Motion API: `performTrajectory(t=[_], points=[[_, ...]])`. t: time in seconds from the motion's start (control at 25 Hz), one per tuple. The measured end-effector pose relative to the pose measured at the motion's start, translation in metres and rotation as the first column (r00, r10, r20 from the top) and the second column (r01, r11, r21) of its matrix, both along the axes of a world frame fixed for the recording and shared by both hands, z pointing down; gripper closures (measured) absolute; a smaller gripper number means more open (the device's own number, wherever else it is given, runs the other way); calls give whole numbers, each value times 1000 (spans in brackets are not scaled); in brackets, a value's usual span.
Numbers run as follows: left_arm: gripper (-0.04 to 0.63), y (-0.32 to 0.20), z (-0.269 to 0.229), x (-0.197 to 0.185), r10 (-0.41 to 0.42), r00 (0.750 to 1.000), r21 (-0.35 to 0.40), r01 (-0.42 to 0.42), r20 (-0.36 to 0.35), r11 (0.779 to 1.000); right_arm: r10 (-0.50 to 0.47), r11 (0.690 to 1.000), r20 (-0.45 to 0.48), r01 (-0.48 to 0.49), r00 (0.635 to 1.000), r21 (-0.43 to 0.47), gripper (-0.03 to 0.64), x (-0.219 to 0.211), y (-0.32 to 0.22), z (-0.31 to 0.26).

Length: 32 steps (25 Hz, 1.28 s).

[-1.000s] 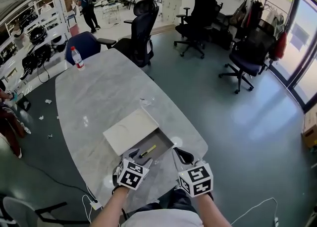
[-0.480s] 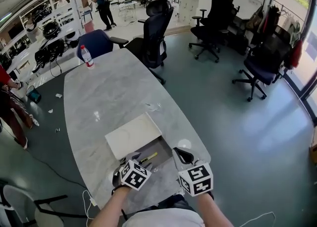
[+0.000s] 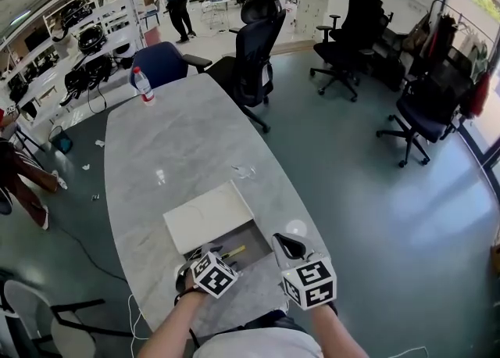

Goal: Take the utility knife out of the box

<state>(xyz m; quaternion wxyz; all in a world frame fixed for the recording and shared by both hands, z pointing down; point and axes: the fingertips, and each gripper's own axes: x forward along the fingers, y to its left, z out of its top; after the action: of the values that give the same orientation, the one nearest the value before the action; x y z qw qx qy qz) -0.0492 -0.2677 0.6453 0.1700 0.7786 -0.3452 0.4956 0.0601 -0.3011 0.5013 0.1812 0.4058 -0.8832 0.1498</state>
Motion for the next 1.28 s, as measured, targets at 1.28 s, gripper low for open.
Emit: performTrajectory(t=[1.28], points=[[504,1,17,5,23,999,-100,-25,-25,995,-11,999,14,12,1000,-34,612,7,-4,13]])
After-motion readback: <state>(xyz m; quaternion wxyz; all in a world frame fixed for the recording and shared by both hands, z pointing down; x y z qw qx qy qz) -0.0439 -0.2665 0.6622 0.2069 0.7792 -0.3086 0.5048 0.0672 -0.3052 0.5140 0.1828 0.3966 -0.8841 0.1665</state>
